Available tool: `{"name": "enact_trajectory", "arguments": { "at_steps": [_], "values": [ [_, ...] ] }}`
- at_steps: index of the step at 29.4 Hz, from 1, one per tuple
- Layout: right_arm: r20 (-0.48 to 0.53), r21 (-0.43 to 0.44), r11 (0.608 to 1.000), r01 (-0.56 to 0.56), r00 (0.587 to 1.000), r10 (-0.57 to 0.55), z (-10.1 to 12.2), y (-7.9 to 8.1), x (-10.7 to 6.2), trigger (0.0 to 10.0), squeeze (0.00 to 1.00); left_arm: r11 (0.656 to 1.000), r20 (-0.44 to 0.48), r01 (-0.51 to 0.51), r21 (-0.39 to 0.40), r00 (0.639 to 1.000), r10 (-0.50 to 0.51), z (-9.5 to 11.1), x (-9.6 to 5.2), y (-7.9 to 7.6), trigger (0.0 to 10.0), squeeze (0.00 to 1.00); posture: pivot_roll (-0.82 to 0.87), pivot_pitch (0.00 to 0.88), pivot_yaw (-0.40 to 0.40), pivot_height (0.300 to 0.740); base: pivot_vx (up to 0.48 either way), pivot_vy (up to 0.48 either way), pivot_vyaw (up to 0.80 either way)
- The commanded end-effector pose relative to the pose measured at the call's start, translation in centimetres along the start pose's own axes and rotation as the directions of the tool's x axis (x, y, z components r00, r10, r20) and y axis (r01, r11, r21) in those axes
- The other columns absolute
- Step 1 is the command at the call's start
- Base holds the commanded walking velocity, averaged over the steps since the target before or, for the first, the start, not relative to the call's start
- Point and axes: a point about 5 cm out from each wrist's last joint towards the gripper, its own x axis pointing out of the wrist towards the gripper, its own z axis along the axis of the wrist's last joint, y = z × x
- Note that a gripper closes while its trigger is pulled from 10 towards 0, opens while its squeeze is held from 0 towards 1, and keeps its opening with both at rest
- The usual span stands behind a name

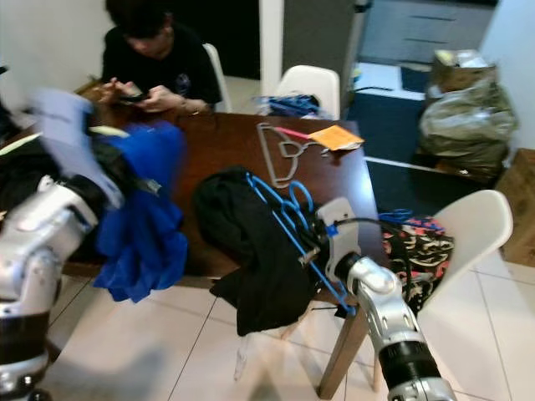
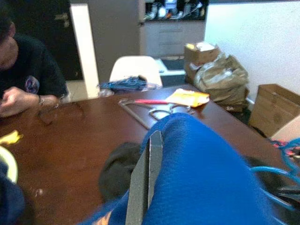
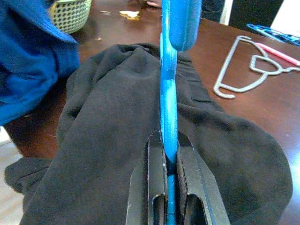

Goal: Hang hanger

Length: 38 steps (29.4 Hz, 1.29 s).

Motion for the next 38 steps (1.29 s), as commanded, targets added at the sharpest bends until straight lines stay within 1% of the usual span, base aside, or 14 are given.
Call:
{"name": "enact_trajectory", "arguments": {
  "at_steps": [1,7,12,14,15,19,20,27,28,31,33,35,36,38],
  "values": [
    [-0.029,0.063,0.998,0.004,1.000,-0.003,-1.3,0.2,-0.4,10.0,0.00,0.998,0.013,0.057,-0.011,0.998,-0.056,-0.1,0.0,-1.2,10.0,0.00,0.01,0.000,-0.021,0.731,0.000,0.000,0.00],
    [-0.018,0.095,0.995,0.016,1.000,-0.014,-1.2,0.0,-0.5,10.0,0.00,0.999,0.053,0.024,-0.026,0.998,-0.023,0.9,0.1,-0.7,10.0,0.00,0.01,0.000,-0.021,0.731,0.000,0.000,0.00],
    [-0.019,0.165,0.986,0.029,0.999,-0.026,-1.4,-0.2,-0.5,10.0,0.00,0.998,0.139,-0.023,0.055,0.990,0.015,3.5,0.5,0.0,10.0,0.00,0.01,0.000,-0.018,0.731,0.000,0.000,-0.80],
    [0.001,0.204,0.979,0.030,1.000,-0.031,-1.2,-0.2,-0.6,10.0,0.00,0.988,0.207,-0.102,0.120,0.975,0.076,5.9,0.4,1.4,10.0,0.00,0.01,0.000,-0.013,0.731,0.000,0.000,-0.80],
    [0.001,0.204,0.979,0.030,1.000,-0.031,-1.2,-0.2,-0.6,10.0,0.00,0.988,0.207,-0.102,0.120,0.975,0.076,5.9,0.4,1.4,10.0,0.00,0.01,0.000,-0.013,0.731,0.000,0.000,-0.80],
    [0.022,0.259,0.966,0.030,0.999,-0.037,-1.2,-0.4,-0.8,10.0,0.00,0.939,0.324,-0.290,0.186,0.920,0.220,9.9,-0.5,4.7,10.0,0.00,0.01,0.000,-0.013,0.731,0.000,0.000,-0.80],
    [0.027,0.263,0.964,0.031,0.999,-0.039,-1.1,-0.4,-0.8,10.0,0.00,0.913,0.347,-0.357,0.199,0.897,0.275,10.9,-1.0,5.9,10.0,0.00,0.01,0.000,-0.006,0.731,0.000,0.000,-0.80],
    [0.033,0.270,0.962,0.031,0.999,-0.042,-1.0,-0.4,-0.9,10.0,0.00,0.872,0.376,-0.442,0.209,0.860,0.345,12.3,-1.8,7.4,10.0,0.00,0.01,0.000,-0.006,0.731,0.000,0.000,-0.80],
    [0.037,0.283,0.958,0.043,0.998,-0.056,-1.0,-0.6,-0.9,10.0,0.00,0.839,0.370,-0.482,0.252,0.849,0.376,12.7,-2.1,8.2,10.0,0.00,0.01,0.000,-0.004,0.731,0.000,0.000,0.00],
    [0.038,0.293,0.955,0.052,0.997,-0.066,-1.0,-0.7,-1.0,10.0,0.00,0.821,0.341,-0.498,0.278,0.850,0.401,12.2,-2.2,8.7,10.0,0.00,0.01,0.000,-0.004,0.731,0.000,0.000,0.00],
    [0.037,0.304,0.951,0.062,0.996,-0.077,-0.9,-0.9,-1.0,10.0,0.00,0.777,0.255,-0.508,0.372,0.861,0.440,9.9,-1.9,9.0,10.0,0.00,0.00,0.000,-0.003,0.731,0.000,0.000,0.00],
    [0.033,0.303,0.951,0.064,0.996,-0.078,-0.9,-0.9,-1.1,10.0,0.00,0.775,0.130,-0.485,0.404,0.869,0.477,5.8,-1.7,9.0,10.0,0.00,0.00,0.000,-0.003,0.731,0.000,0.000,0.00],
    [0.033,0.303,0.951,0.064,0.996,-0.078,-0.9,-0.9,-1.1,10.0,0.00,0.775,0.130,-0.485,0.404,0.869,0.477,5.8,-1.7,9.0,10.0,0.00,0.00,0.000,-0.003,0.731,0.000,0.000,0.00],
    [0.032,0.303,0.951,0.065,0.996,-0.078,-0.9,-0.9,-1.1,10.0,0.00,0.770,-0.031,-0.477,0.424,0.842,0.539,0.7,-2.2,9.5,10.0,0.00,0.00,0.000,-0.005,0.731,0.000,0.000,0.00]
  ]
}}
